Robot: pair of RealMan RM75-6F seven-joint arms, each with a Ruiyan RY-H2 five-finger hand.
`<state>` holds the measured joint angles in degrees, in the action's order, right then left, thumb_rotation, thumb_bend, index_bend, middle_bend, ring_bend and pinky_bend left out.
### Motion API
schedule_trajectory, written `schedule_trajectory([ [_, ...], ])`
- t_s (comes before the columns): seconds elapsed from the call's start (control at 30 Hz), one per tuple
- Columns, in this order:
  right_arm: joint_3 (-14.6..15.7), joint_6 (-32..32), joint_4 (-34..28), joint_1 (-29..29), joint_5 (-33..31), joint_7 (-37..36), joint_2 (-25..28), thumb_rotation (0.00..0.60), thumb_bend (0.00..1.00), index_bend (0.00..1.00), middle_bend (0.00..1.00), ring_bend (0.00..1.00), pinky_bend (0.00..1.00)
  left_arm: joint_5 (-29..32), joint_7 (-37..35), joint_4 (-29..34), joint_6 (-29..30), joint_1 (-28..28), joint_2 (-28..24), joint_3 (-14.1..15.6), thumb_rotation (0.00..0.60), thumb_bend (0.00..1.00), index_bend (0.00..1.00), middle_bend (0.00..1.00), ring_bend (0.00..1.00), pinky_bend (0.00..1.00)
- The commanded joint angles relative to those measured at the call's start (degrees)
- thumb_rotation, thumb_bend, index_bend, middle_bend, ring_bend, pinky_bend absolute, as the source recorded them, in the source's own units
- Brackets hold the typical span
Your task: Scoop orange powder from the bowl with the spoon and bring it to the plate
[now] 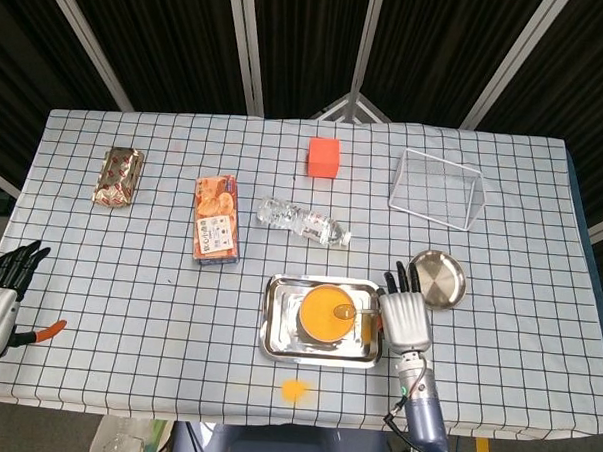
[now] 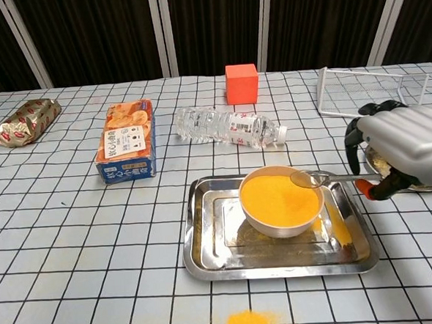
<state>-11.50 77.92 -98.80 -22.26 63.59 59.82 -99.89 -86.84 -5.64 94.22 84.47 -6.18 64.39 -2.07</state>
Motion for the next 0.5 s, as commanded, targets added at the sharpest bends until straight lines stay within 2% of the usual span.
schedule_trajectory([
  [0.03,-0.77,1.02,1.52,-1.53,-1.14,2.36,-2.09,0.600,0.51,0.61,0.24,0.00,0.00,0.12,-0.19,0.10,-0.11,-0.03,-0.08,-0.02,0.600,0.01,0.00,0.00,0.00,0.00],
  [0.27,-1.58,2.84,3.62,-3.66,-2.77,6.88,-5.21,0.600,0.50,0.61,0.24,0.00,0.00,0.11,-0.99,0.40,-0.18,-0.04,-0.37,-0.05,0.600,0.01,0.00,0.00,0.00,0.00],
  [0.5,-0.33,5.05,3.99,-4.42,-3.10,9.48,-7.27,0.600,0.51,0.61,0.24,0.00,0.00,0.22,-1.40,0.55,-0.46,-0.18,-0.48,-0.11,0.600,0.01,0.00,0.00,0.00,0.00],
])
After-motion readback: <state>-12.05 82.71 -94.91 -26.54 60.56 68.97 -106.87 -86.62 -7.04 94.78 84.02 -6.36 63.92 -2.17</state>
